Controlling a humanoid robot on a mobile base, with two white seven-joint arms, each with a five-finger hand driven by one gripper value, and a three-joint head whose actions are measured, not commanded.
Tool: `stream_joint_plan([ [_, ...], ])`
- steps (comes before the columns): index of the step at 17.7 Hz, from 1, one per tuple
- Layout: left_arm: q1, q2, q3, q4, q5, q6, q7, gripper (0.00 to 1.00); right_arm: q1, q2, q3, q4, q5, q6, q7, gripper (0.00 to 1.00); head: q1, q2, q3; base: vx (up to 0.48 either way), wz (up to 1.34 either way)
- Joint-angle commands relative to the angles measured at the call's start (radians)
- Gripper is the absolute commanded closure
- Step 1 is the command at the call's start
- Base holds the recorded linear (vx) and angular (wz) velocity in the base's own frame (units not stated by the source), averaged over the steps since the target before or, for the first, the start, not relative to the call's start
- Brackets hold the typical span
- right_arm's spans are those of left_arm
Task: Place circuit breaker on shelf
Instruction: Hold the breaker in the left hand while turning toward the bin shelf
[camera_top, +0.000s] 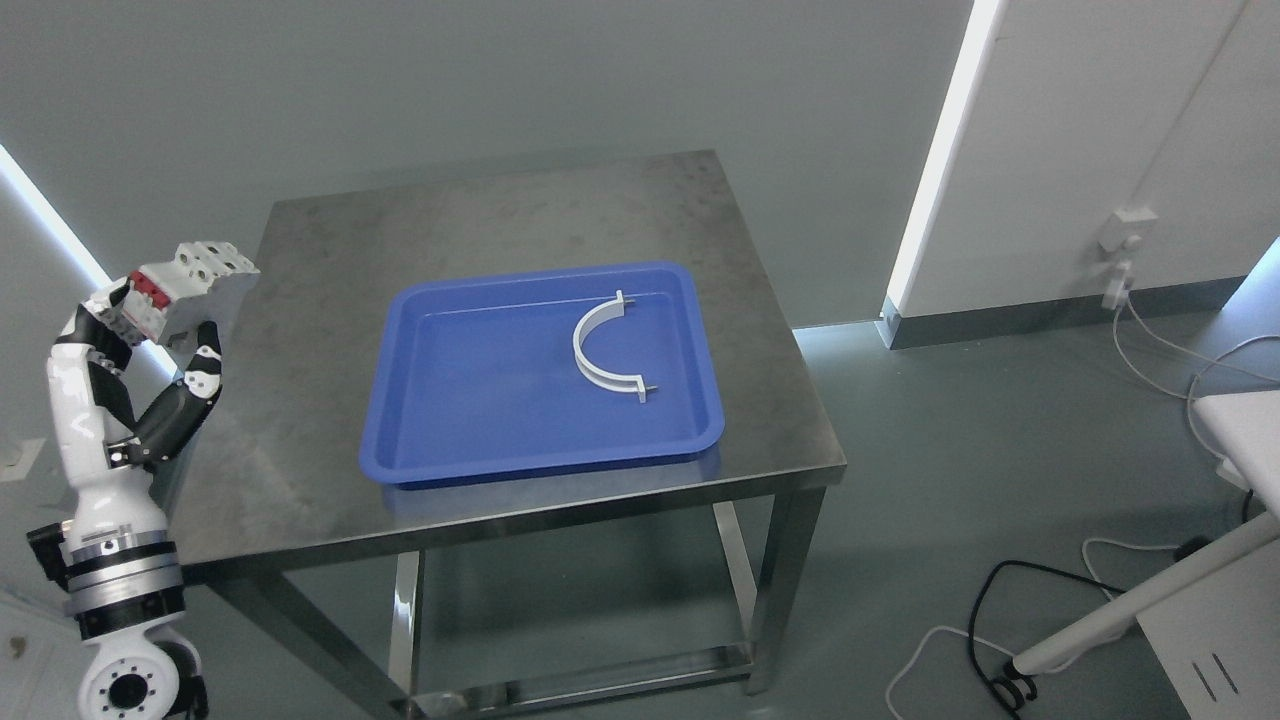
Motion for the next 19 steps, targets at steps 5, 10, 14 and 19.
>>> stream_joint_plan([
  [5,0.058,-0.026,-0.091,-0.061,0.016,-0.013,0.005,0.85,0.000,-0.017,0.020,0.000,0.000,0.065,0.000,0.00,0.0000,0.000,0.000,-0.285,0.12],
  [10,0.060,-0.026,-0.129,-0.061,0.016,-0.047,0.005,0.85,0.000,-0.017,0.020,0.000,0.000,0.065,0.000,0.00,0.0000,0.000,0.000,-0.413,-0.05],
  [14,0.048,-0.026,-0.134,-0.061,0.025,-0.062,0.005,0.85,0.000,-0.017,0.020,0.000,0.000,0.065,0.000,0.00,0.0000,0.000,0.000,-0.448,-0.15],
  [19,-0.026,-0.026,-0.132,-0.061,0.029,-0.064,0.005,0.85,0.000,-0.017,0.020,0.000,0.000,0.065,0.000,0.00,0.0000,0.000,0.000,-0.403,0.15],
])
